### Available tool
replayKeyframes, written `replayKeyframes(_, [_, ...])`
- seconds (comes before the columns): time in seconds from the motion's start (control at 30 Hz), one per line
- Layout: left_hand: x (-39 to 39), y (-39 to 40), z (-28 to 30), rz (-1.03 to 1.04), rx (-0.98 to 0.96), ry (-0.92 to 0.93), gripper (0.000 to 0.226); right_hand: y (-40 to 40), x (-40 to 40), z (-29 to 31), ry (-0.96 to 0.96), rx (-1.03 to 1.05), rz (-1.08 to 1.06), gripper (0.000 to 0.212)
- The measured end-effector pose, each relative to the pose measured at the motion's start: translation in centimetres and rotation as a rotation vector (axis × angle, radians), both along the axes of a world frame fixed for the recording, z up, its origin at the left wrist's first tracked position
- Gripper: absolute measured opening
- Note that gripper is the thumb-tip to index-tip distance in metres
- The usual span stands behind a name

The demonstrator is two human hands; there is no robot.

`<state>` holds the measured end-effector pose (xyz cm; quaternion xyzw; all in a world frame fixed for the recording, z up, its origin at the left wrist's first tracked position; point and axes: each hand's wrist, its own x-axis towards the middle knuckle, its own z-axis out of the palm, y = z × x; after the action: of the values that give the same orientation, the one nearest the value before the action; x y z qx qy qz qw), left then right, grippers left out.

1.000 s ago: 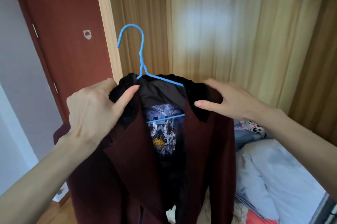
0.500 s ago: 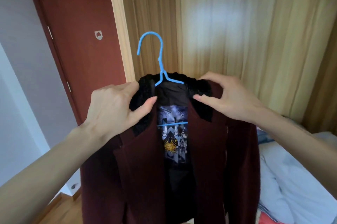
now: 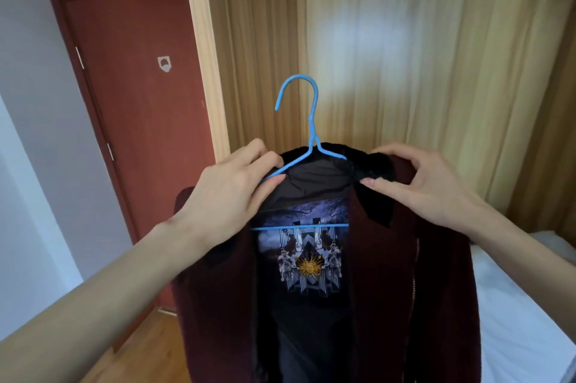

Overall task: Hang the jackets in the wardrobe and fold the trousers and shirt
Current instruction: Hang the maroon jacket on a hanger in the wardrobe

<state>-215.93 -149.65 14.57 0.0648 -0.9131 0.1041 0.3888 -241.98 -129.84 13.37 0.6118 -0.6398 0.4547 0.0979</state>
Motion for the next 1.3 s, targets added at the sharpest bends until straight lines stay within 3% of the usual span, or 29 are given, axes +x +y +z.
replayKeyframes(0.13, [-1.2, 0.6, -0.8, 0.041, -0.117, 0.014, 0.027, 0.8, -0.4, -0.6, -0.015, 0.098, 0.055, 0.037])
replayKeyframes(0.27, [-1.5, 0.2, -1.5, 0.058, -0.071, 0.121, 0.027, 2.3, -2.2, -0.4, -0.062, 0.243, 0.083, 0.039])
replayKeyframes(0.4, [-2.1, -0.1, -1.6, 0.061, -0.001, 0.169, 0.027, 3.5, -4.5, -1.2, -0.197, 0.39, 0.157, 0.022])
replayKeyframes(0.5, [-2.9, 0.1, -2.1, 0.041, 0.043, 0.168, 0.025, 3.2, -4.5, -1.9, -0.007, 0.355, -0.016, 0.043])
replayKeyframes(0.6, [-3.5, 0.5, -2.3, -0.01, 0.088, 0.141, 0.025, 1.9, -2.0, -1.6, 0.224, 0.292, -0.058, 0.063])
replayKeyframes(0.7, [-4.0, 1.3, -2.0, -0.079, 0.055, 0.086, 0.027, -0.5, 1.2, -1.5, 0.378, 0.24, -0.187, 0.048])
replayKeyframes(0.83, [-3.8, 1.4, -1.6, -0.144, 0.067, 0.014, 0.034, -1.4, 2.7, -1.6, 0.36, 0.064, -0.184, 0.037])
replayKeyframes(1.1, [-3.0, 1.3, -0.3, 0.021, -0.171, 0.123, 0.037, -0.7, 0.8, -0.6, 0.404, 0.093, -0.104, 0.032])
replayKeyframes(1.3, [-2.0, -0.4, -1.7, -0.043, 0.221, 0.004, 0.041, 0.9, 0.4, -0.9, 0.354, -0.007, -0.219, 0.04])
